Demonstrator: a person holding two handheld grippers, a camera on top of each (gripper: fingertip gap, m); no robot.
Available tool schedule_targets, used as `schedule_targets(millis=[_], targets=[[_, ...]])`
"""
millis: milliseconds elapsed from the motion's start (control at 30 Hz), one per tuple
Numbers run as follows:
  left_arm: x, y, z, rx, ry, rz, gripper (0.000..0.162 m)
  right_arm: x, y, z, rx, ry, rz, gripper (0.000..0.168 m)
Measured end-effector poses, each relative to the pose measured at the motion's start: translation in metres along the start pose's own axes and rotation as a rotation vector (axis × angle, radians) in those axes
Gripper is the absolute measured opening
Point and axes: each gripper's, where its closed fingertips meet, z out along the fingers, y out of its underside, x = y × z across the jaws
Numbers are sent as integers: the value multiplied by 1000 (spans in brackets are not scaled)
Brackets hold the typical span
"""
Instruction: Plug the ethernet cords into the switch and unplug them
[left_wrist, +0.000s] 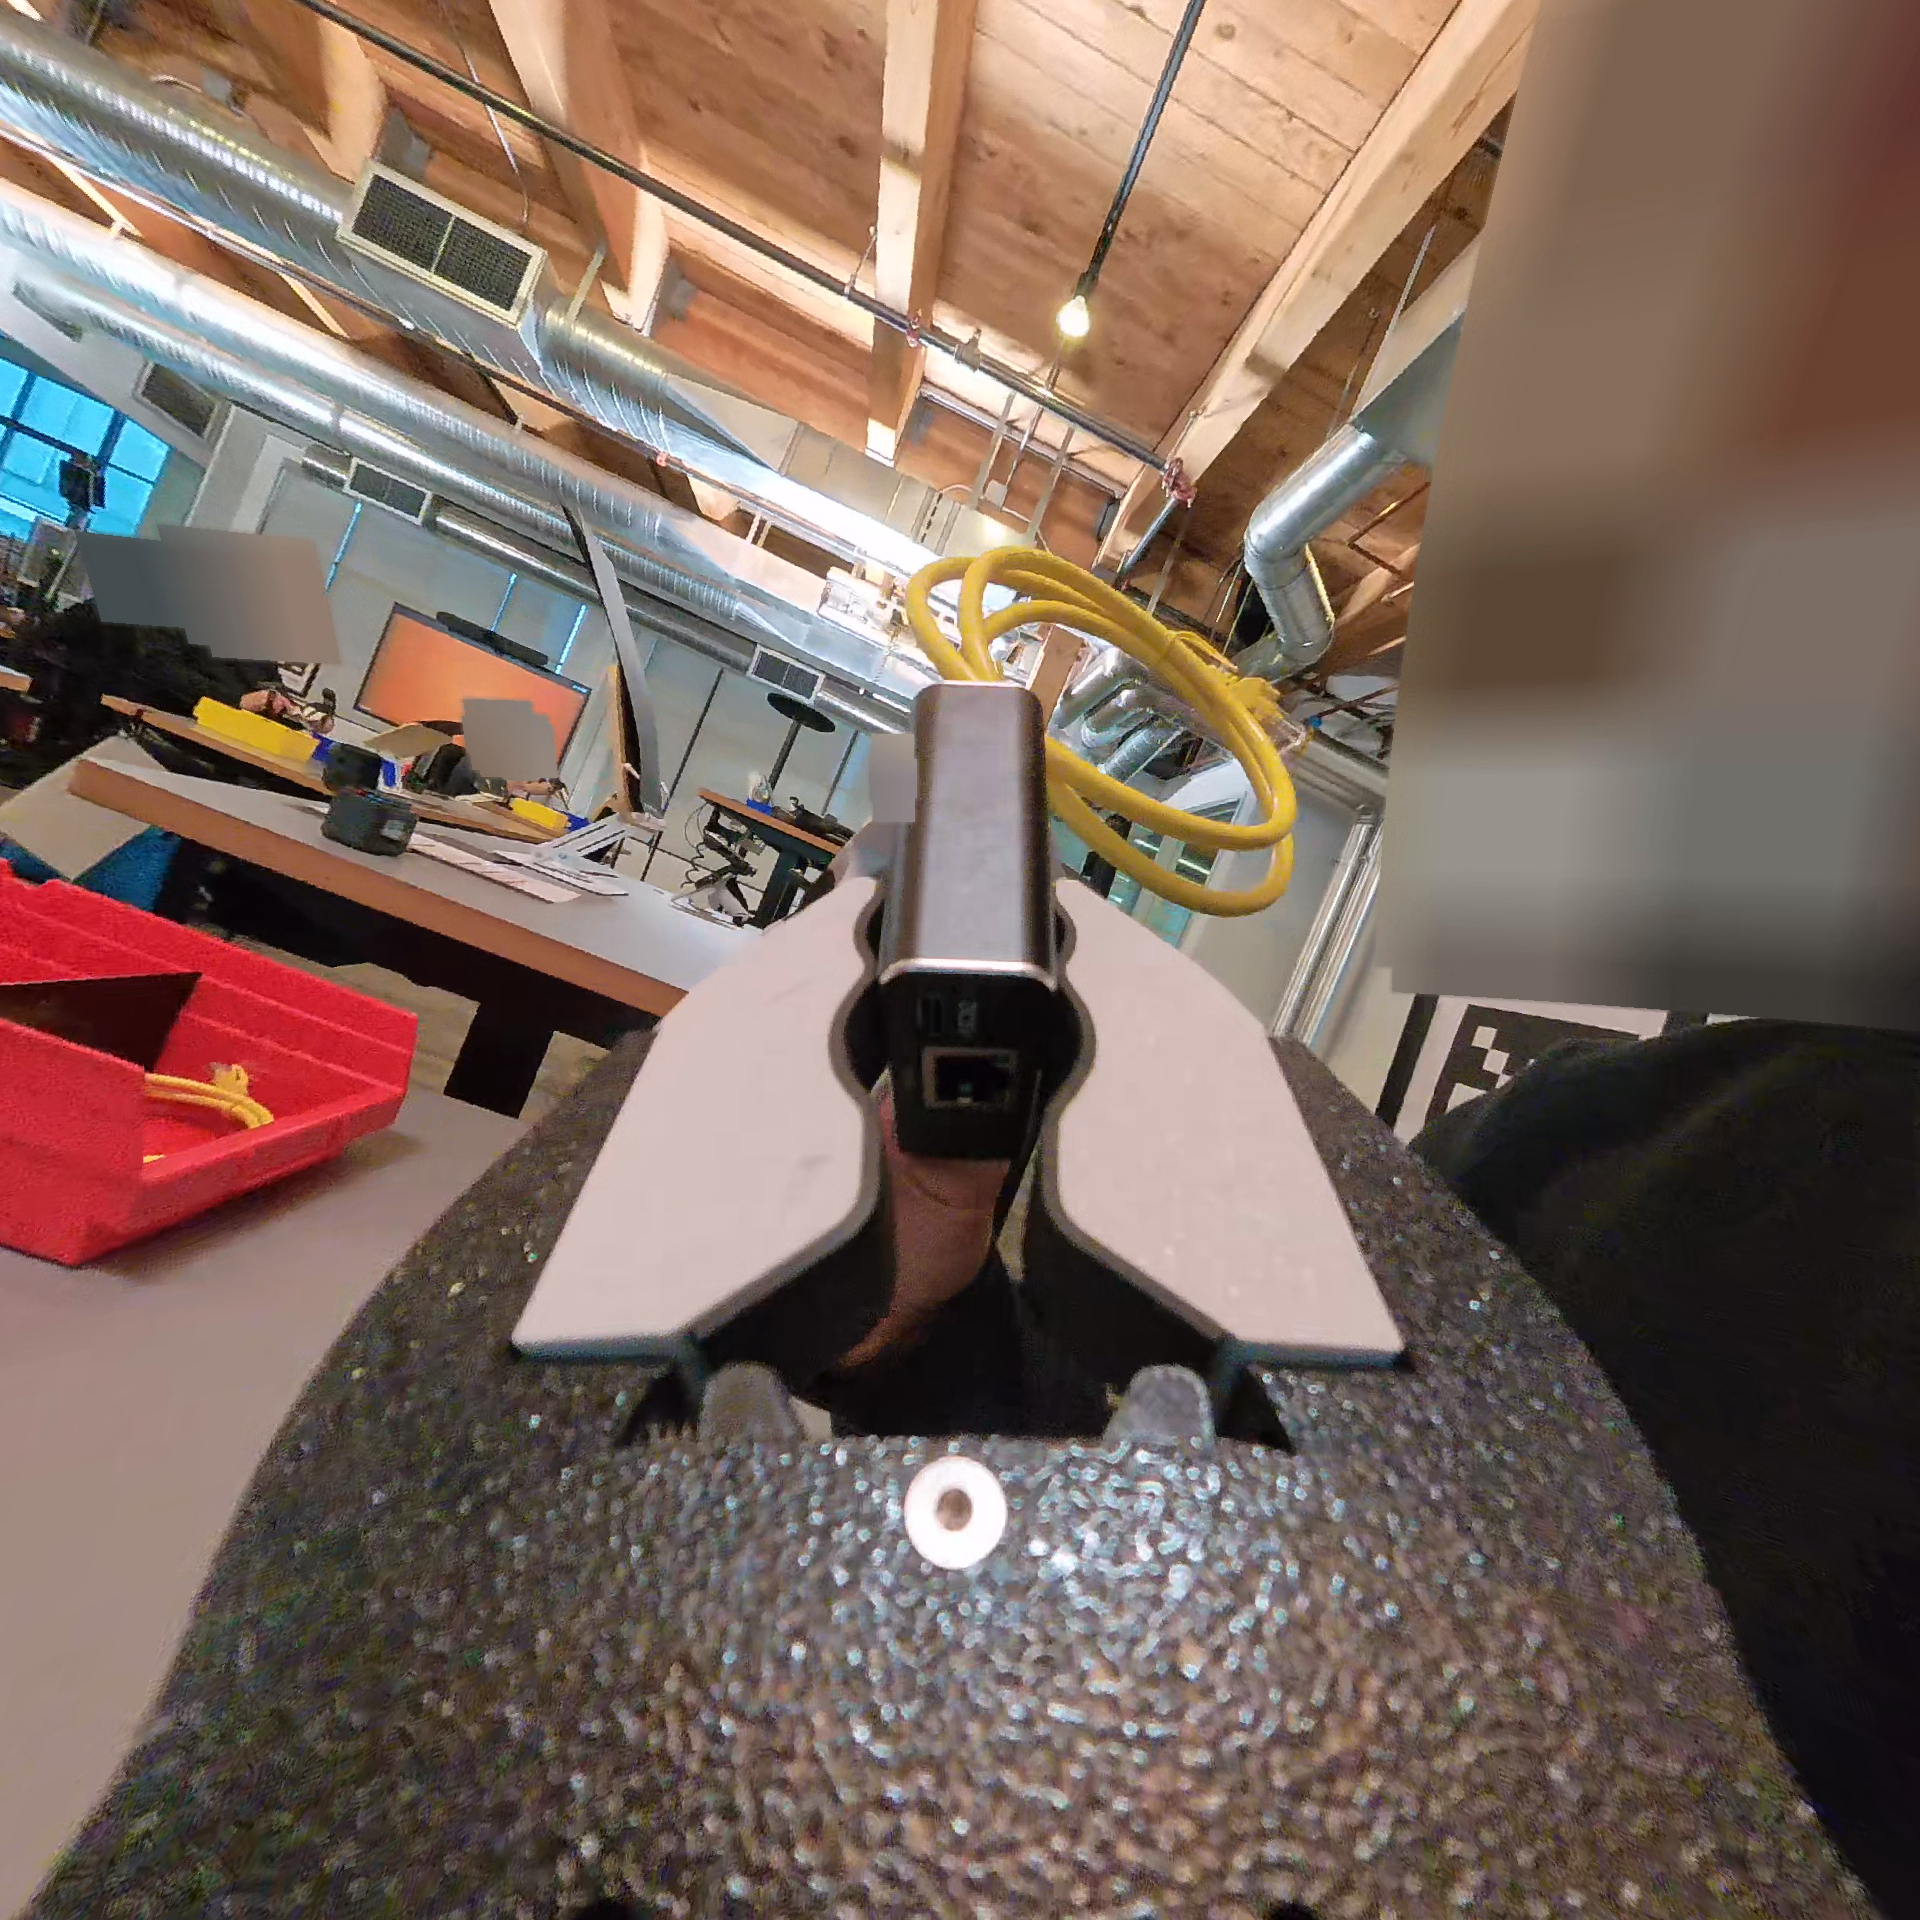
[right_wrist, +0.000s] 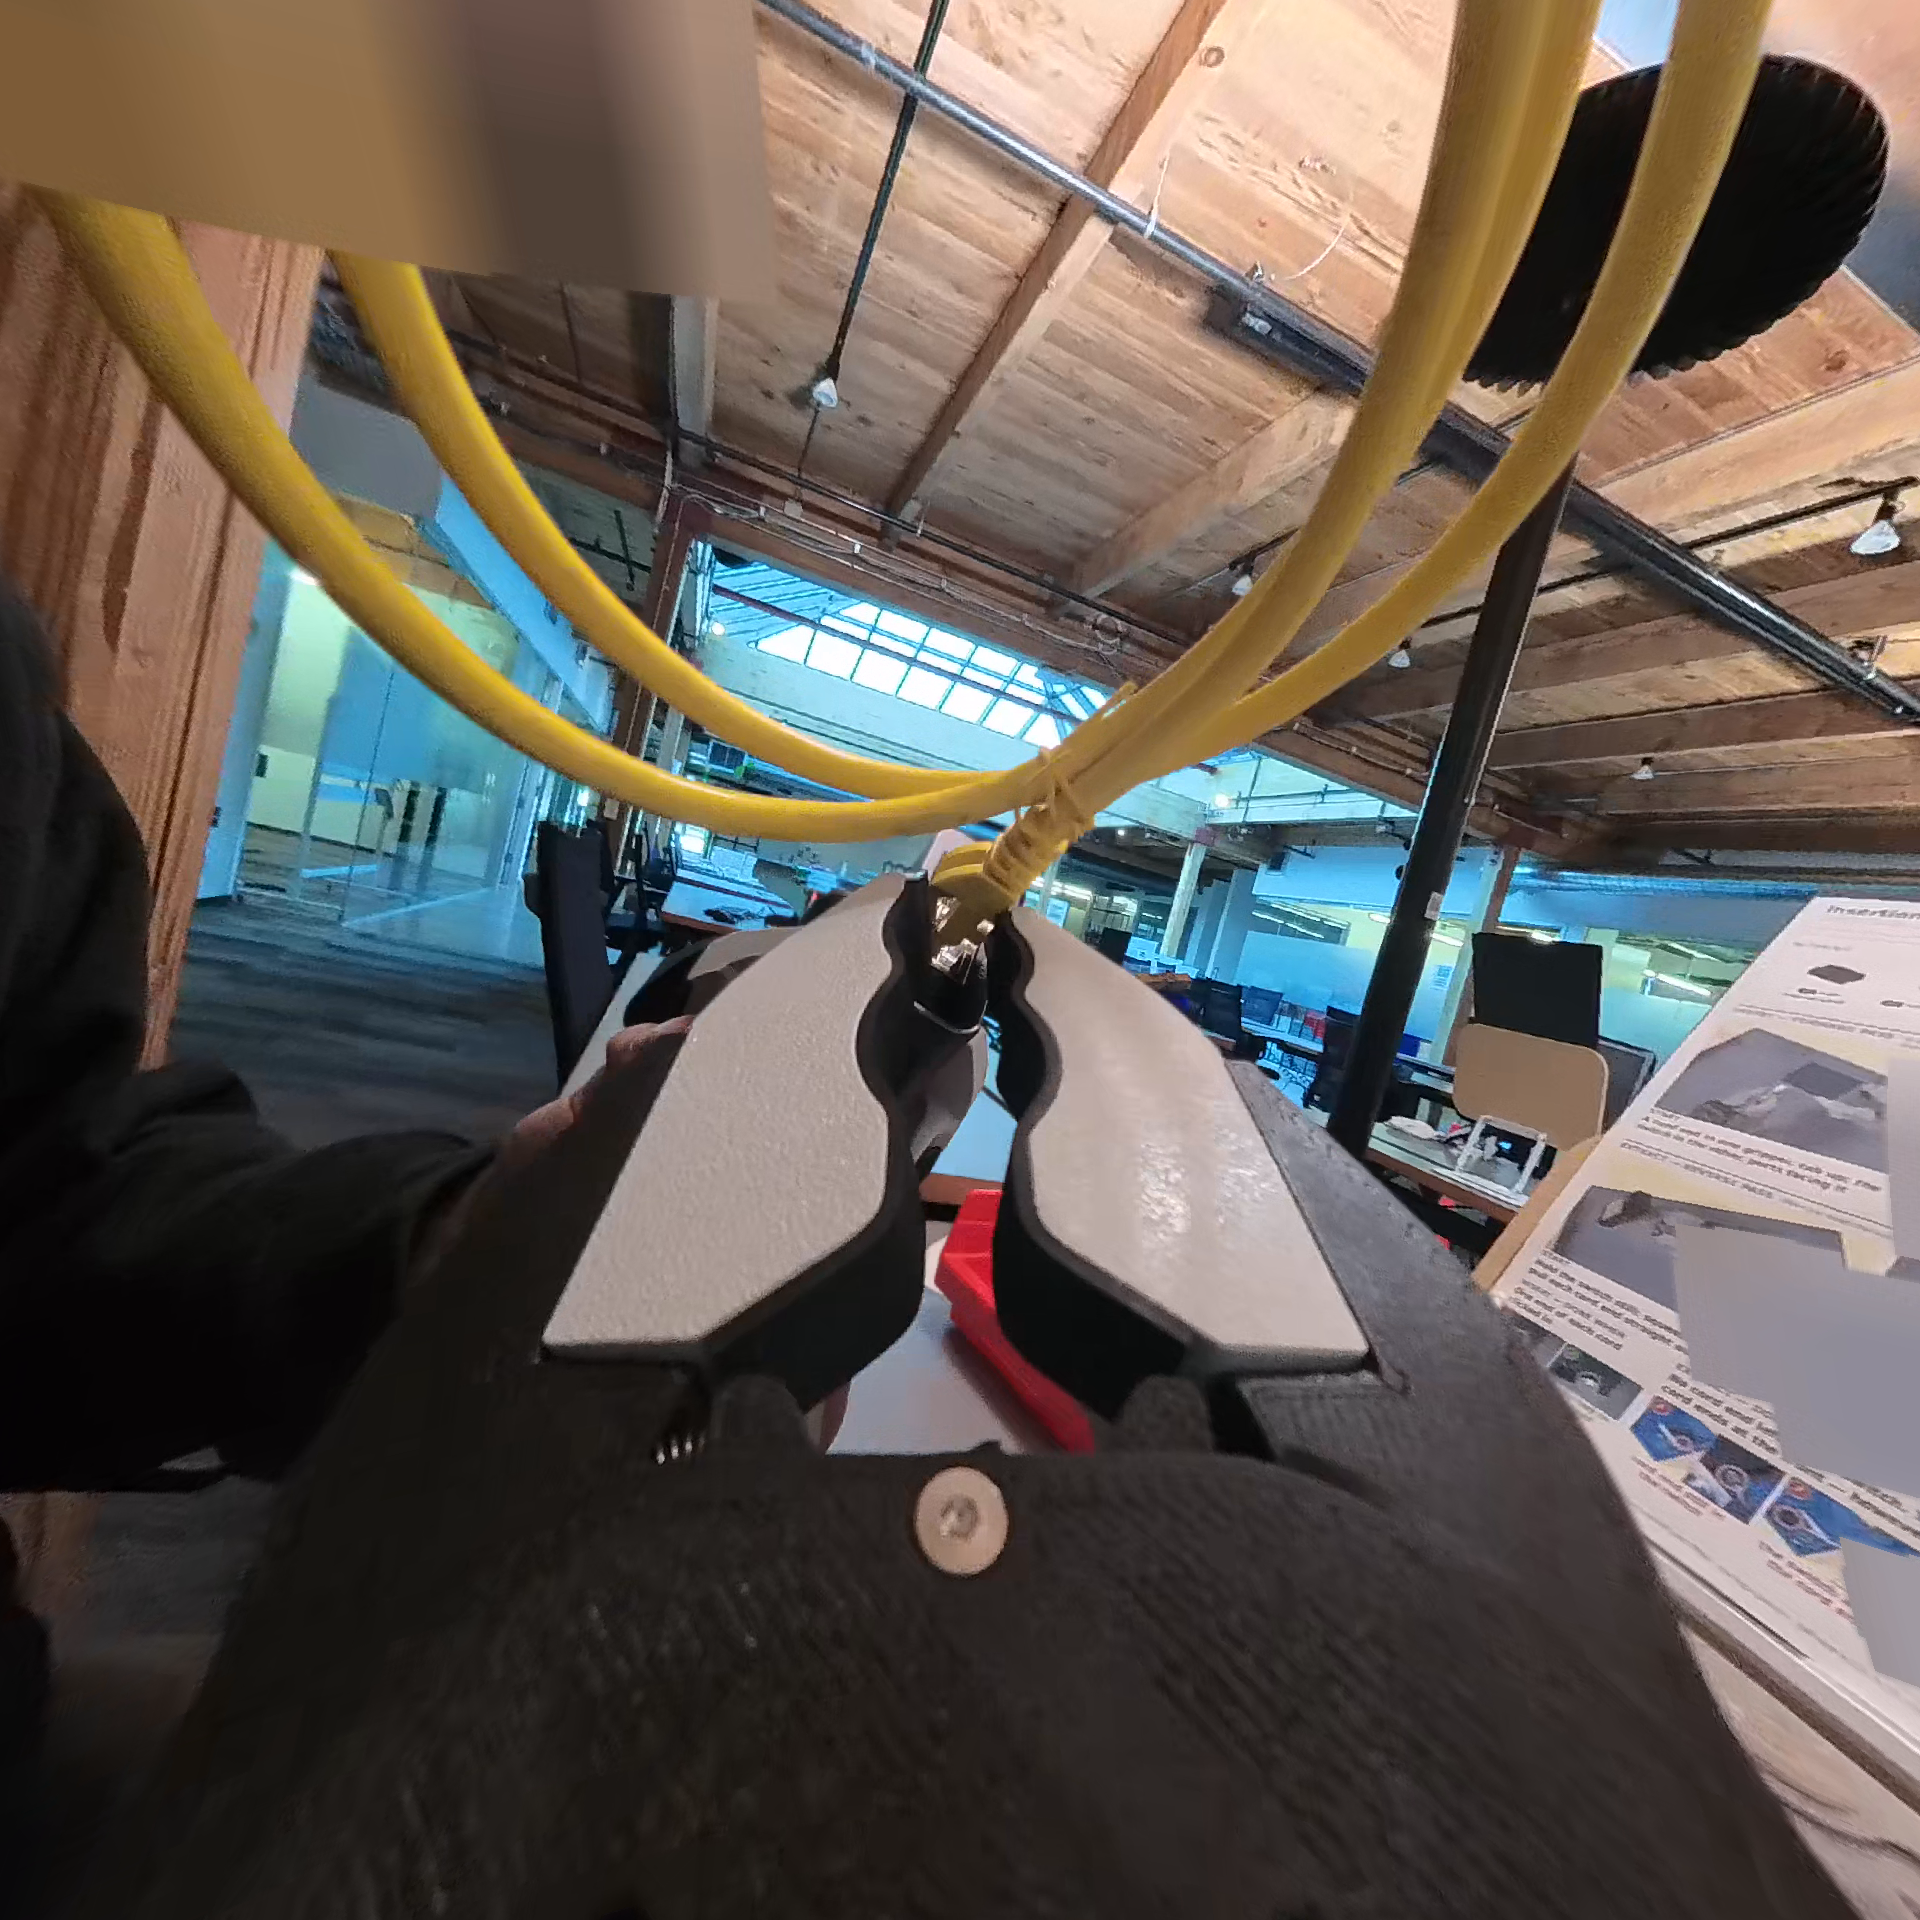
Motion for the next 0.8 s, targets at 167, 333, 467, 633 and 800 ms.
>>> schedule_targets(millis=[167, 333, 467, 633, 800], targets=[[-6, -2, -2, -21, -83, 166, 26, 4, 5, -1, 32, -1, 93, 14], [-9, -4, -4, -5, -77, 40, 25, 7, 9, 0, -2, 9, 86, 14], [-9, -6, -6, -58, -175, 391, 26, 6, 10, 0, 76, -35, 261, 15], [-10, -11, -8, -96, -173, 386, 26, 7, 10, 3, 123, -50, 386, 14], [-21, -8, -14, -55, -166, 173, 25, 13, 23, 4, 45, 1, 381, 13]])
